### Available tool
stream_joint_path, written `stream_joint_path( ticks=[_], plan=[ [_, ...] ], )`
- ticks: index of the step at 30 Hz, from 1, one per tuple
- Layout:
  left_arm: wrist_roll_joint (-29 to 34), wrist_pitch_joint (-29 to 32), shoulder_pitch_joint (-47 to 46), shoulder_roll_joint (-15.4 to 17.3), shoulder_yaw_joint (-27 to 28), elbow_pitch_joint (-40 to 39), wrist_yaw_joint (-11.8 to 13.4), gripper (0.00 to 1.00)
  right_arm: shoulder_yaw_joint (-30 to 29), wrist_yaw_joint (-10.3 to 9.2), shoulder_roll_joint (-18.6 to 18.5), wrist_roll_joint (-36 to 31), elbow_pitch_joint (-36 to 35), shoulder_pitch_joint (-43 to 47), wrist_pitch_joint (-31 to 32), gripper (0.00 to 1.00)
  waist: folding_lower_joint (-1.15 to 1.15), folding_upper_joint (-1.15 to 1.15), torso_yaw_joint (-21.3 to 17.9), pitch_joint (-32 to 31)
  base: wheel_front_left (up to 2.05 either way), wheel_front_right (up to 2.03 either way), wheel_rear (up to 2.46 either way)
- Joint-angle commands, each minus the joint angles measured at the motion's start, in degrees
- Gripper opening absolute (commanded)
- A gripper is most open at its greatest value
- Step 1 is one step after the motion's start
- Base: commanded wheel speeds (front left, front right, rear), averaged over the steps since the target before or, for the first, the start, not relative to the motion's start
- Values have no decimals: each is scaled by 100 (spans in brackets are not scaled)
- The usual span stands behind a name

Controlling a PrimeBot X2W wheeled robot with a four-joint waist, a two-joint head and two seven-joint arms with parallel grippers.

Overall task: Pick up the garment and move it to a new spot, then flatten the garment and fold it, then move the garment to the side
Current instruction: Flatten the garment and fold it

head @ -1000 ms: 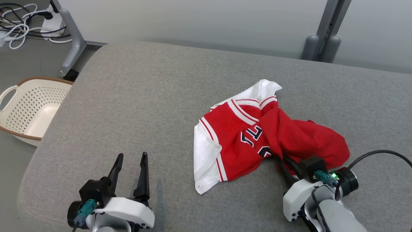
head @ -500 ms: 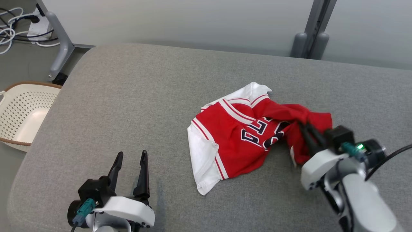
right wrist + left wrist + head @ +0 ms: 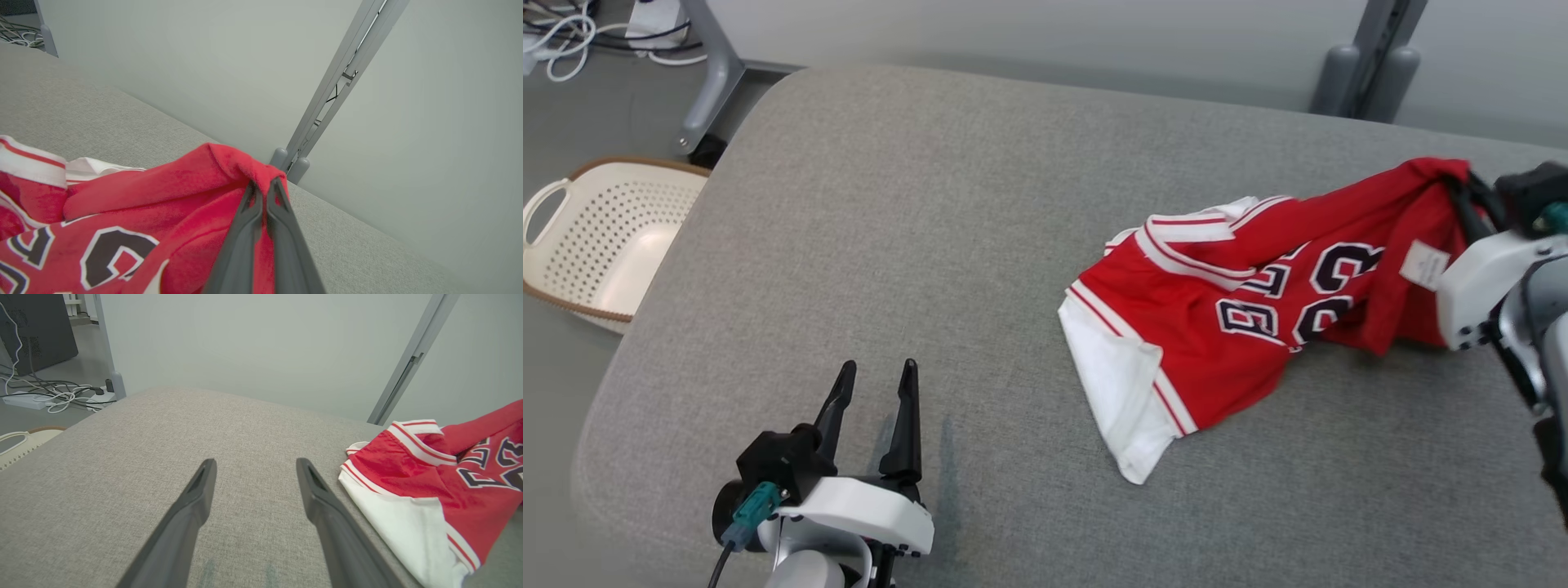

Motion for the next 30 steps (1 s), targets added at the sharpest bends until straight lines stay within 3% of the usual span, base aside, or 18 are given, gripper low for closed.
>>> stream_joint_path(
  ticks=[1, 7, 8, 9, 10, 11, 21, 30],
  plan=[
    [-66, -26, -122, 18, -30, -22, 40, 100, 37, -1, -150, 87, 236, -196, 69, 0, 0, 0, 141, 142, 0, 0, 0],
    [-113, -26, -230, 19, -114, -43, 56, 100, 200, -1, -436, 117, 950, -752, -59, 0, 0, 0, 312, 368, 0, 0, 0],
    [-122, -26, -236, 18, -126, -40, 55, 100, 275, -1, -452, 116, 1059, -857, -153, 9, 0, 0, 330, 402, 0, 0, 0],
    [-126, -26, -248, 20, -130, -39, 65, 100, 286, -1, -484, 127, 1197, -960, -219, 26, 0, 0, 341, 428, 0, 0, 0],
    [-127, -26, -261, 22, -126, -44, 71, 100, 291, -1, -524, 98, 1330, -1047, -275, 60, 0, 0, 348, 447, 0, 0, 0],
    [-126, -26, -270, 19, -131, -49, 74, 100, 272, -1, -547, 65, 1459, -1138, -365, 100, 0, 0, 351, 462, 0, 0, 0],
    [23, -26, -114, 20, -101, 31, 70, 100, 91, -1, -328, 72, 2280, -1332, -1297, 100, 0, 0, 68, 221, 0, 0, 0],
    [153, -26, 64, 21, -59, 143, -3, 100, 468, -1, 360, 587, 1899, -460, -1724, 100, 0, 0, -412, -156, 0, 0, 0]
  ],
)
